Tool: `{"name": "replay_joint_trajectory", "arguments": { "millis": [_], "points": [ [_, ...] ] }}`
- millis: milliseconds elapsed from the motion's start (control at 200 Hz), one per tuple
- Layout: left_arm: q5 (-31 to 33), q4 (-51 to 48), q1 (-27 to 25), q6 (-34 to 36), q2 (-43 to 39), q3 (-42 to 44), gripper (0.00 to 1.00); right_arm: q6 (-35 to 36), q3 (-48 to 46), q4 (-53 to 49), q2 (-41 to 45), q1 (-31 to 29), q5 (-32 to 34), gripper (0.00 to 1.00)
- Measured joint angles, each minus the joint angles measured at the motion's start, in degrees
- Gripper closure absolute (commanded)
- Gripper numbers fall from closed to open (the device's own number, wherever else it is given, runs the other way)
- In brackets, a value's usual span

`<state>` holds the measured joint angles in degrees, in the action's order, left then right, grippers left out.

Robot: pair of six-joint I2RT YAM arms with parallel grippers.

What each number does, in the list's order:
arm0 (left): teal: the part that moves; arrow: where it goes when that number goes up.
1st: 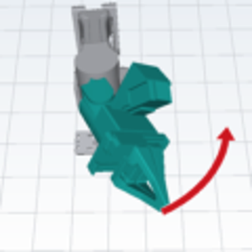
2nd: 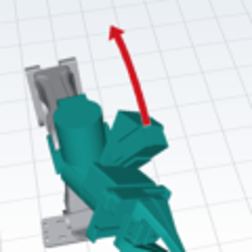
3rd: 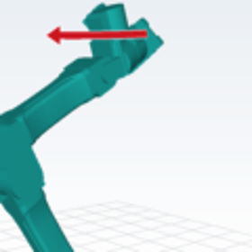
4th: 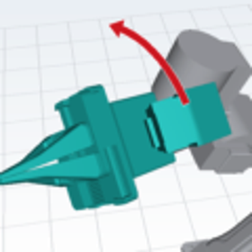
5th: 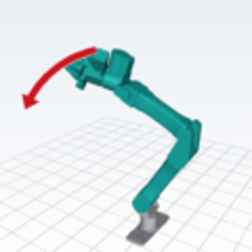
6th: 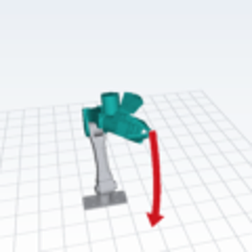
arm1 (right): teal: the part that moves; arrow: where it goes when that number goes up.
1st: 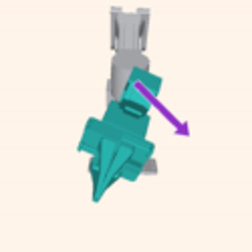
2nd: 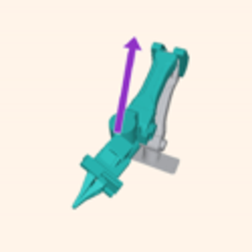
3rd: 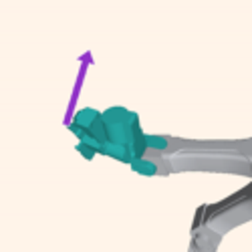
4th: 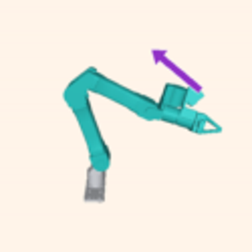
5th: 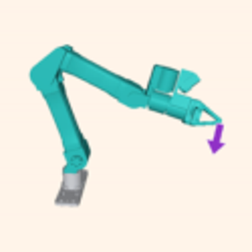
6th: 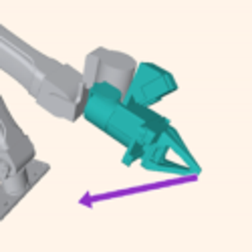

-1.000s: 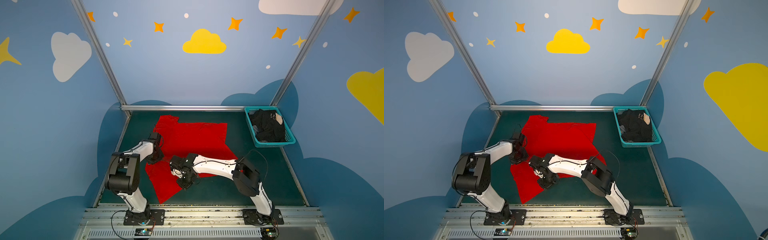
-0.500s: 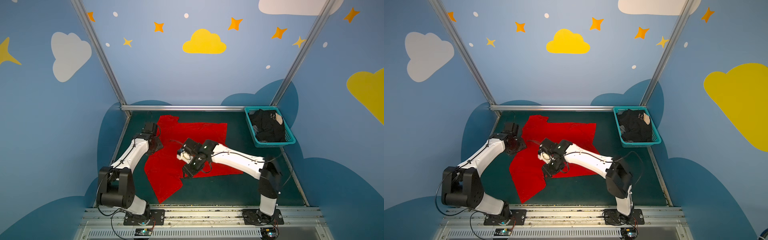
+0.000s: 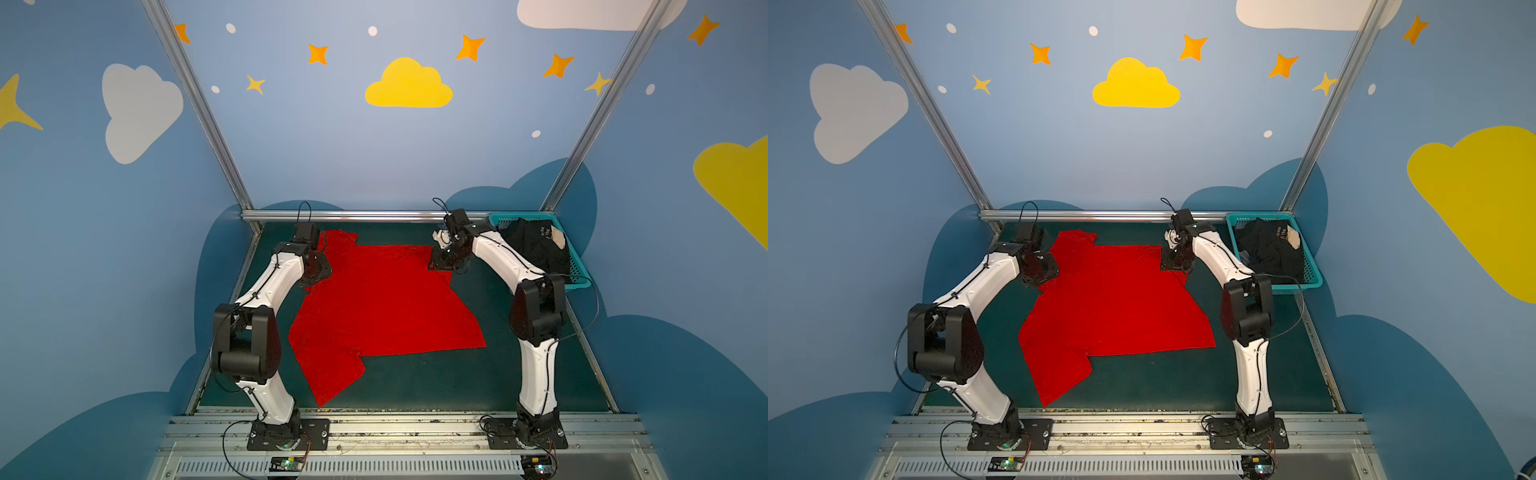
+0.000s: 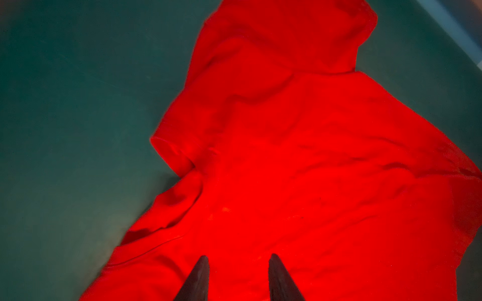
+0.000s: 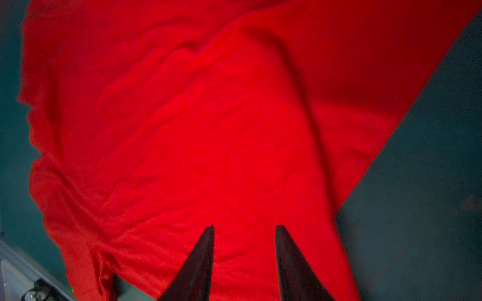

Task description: Fold and stack the t-shirts

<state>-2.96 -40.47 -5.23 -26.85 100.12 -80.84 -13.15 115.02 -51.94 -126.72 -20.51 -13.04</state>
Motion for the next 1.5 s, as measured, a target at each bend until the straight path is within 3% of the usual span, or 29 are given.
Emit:
{"name": "replay_joint_trajectory", "arguments": {
  "millis": [260,601,696,776,926,1502],
  "points": [
    [-3.7,-0.2,-5.5,-0.6,3.8,-1.0,0.59,-2.1,21.5,-5.3,-17.9,7.0,3.1,0.46],
    [-5.4,-1.4,-11.5,-1.7,8.0,-1.0,0.59,-4.9,24.1,-5.1,-21.7,8.7,3.0,0.45],
    [-5.4,-1.5,-12.9,-2.4,8.0,-1.0,0.59,-5.3,24.5,-4.6,-23.1,8.7,2.4,0.49],
    [-5.4,-1.7,-14.1,-2.8,8.0,-0.9,0.59,-5.8,24.9,-4.1,-23.4,8.7,1.6,0.60],
    [-5.1,-1.8,-15.6,-3.6,8.0,-0.2,0.59,-6.3,25.0,-3.7,-24.2,8.9,1.0,1.00],
    [-0.2,-5.1,-16.0,-4.0,13.5,2.9,0.58,-3.5,25.0,1.1,-23.6,12.9,3.0,1.00]
  ]
}}
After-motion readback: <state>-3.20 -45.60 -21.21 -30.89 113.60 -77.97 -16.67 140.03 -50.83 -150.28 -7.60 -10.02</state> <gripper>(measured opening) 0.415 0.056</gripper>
